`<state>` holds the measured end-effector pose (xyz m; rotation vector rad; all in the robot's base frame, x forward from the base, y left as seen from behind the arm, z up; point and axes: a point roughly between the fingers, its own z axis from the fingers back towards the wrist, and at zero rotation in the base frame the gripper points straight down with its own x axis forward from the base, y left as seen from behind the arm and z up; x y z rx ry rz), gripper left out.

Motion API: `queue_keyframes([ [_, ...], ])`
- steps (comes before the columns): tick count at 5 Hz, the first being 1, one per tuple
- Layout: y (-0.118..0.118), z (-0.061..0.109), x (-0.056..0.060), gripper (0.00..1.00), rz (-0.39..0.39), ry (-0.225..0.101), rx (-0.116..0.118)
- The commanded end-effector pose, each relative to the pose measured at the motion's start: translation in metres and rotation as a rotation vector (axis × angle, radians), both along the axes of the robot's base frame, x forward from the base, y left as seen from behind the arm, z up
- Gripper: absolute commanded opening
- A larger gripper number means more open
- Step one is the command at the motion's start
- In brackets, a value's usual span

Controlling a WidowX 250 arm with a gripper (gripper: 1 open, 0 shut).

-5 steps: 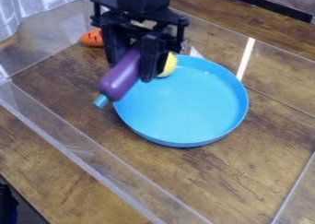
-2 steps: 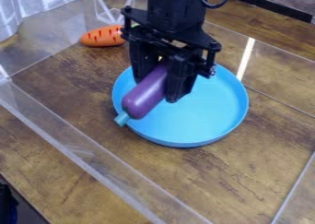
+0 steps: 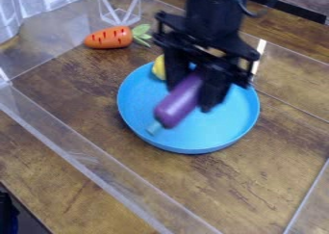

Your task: Put the purple eggplant on the blue tray

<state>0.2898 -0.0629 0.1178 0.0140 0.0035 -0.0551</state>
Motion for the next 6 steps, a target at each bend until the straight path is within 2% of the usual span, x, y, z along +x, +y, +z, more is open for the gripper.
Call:
queue_keyframes([
  [1, -0.017, 0.003, 0.015, 0.00, 0.013, -0.055, -0.005],
  [2, -0.020, -0.010, 0.021, 0.00, -0.004, -0.054, 0.002],
  [3, -0.018, -0.009, 0.029, 0.00, -0.041, -0.057, 0.020],
  [4, -0.008, -0.001, 0.033, 0.00, -0.047, -0.076, 0.034],
  [6, 0.003, -0.005, 0.031, 0.00, -0.187, -0.105, 0.045],
])
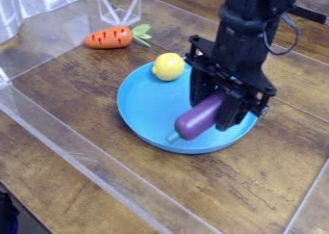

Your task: Put the purple eggplant on the blue tray

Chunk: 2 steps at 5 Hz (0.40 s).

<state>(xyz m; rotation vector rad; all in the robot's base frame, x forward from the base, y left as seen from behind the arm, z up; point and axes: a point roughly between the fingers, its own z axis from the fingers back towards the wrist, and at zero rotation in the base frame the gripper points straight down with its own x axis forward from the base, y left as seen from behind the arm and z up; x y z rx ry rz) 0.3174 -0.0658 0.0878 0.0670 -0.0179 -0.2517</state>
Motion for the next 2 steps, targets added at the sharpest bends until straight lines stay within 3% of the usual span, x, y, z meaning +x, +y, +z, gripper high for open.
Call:
queue_keyframes([
  [1, 0.0093, 0.0273, 0.0087, 0.00, -0.023, -0.098, -0.018],
  [2, 0.0105, 0.0265, 0.0138, 0.00, -0.057, -0.107, -0.022],
])
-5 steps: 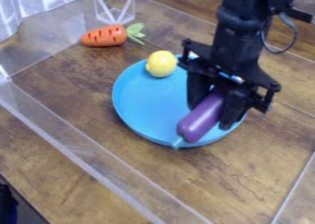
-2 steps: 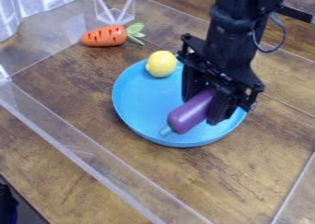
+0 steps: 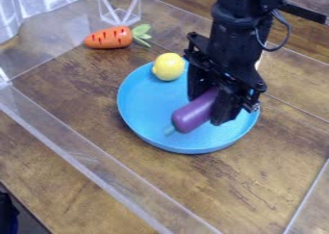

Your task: Put the purple eggplant on the blue tray

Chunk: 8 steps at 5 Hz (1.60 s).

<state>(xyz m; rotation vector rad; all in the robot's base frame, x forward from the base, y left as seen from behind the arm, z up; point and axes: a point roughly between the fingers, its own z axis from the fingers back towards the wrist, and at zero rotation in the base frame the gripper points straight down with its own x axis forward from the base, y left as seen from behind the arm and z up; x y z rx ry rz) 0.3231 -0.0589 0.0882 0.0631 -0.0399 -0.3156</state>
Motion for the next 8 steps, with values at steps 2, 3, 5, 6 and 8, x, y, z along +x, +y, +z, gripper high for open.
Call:
queue_keyframes([
  [2, 0.000, 0.010, 0.027, 0.00, -0.016, -0.098, -0.030],
  [3, 0.002, 0.006, 0.036, 0.00, 0.008, -0.106, -0.030],
  [5, 0.024, 0.017, 0.044, 0.00, 0.128, -0.126, -0.023],
  [6, 0.036, 0.004, 0.045, 0.00, 0.162, -0.122, -0.019],
  [8, 0.056, -0.020, 0.044, 0.00, 0.223, -0.118, -0.021],
])
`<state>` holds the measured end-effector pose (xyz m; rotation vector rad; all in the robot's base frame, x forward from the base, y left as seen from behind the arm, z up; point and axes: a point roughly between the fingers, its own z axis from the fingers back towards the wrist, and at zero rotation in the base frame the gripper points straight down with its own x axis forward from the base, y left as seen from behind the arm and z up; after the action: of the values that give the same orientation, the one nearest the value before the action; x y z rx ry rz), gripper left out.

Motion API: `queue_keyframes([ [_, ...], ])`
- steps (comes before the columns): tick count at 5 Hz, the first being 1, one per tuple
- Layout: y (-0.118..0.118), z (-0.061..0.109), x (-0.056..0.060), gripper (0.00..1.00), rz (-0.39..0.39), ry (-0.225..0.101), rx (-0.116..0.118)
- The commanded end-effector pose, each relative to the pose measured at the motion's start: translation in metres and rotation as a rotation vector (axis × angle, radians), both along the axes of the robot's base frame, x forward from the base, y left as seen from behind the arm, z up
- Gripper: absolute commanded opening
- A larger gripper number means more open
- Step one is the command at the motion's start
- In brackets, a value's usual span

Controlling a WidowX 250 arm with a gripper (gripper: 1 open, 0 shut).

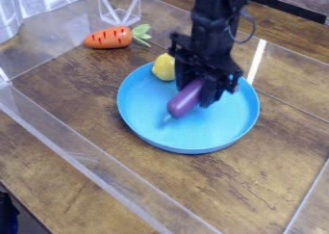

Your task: Put the purple eggplant on the blue tray

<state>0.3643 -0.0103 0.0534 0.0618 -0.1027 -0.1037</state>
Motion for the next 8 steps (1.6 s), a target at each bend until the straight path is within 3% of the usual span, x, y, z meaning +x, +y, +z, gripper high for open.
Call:
queue_keyframes([
  [1, -0.002, 0.019, 0.003, 0.00, 0.038, -0.052, 0.001],
  [2, -0.012, 0.018, -0.003, 1.00, -0.007, -0.053, -0.004],
  [3, -0.019, 0.046, -0.005, 1.00, -0.028, -0.104, -0.012],
  [4, -0.015, 0.075, -0.001, 1.00, 0.031, -0.170, -0.002],
  [6, -0.035, 0.028, -0.002, 1.00, 0.046, -0.175, -0.002],
  [8, -0.034, 0.016, 0.012, 1.00, 0.118, -0.175, 0.015],
])
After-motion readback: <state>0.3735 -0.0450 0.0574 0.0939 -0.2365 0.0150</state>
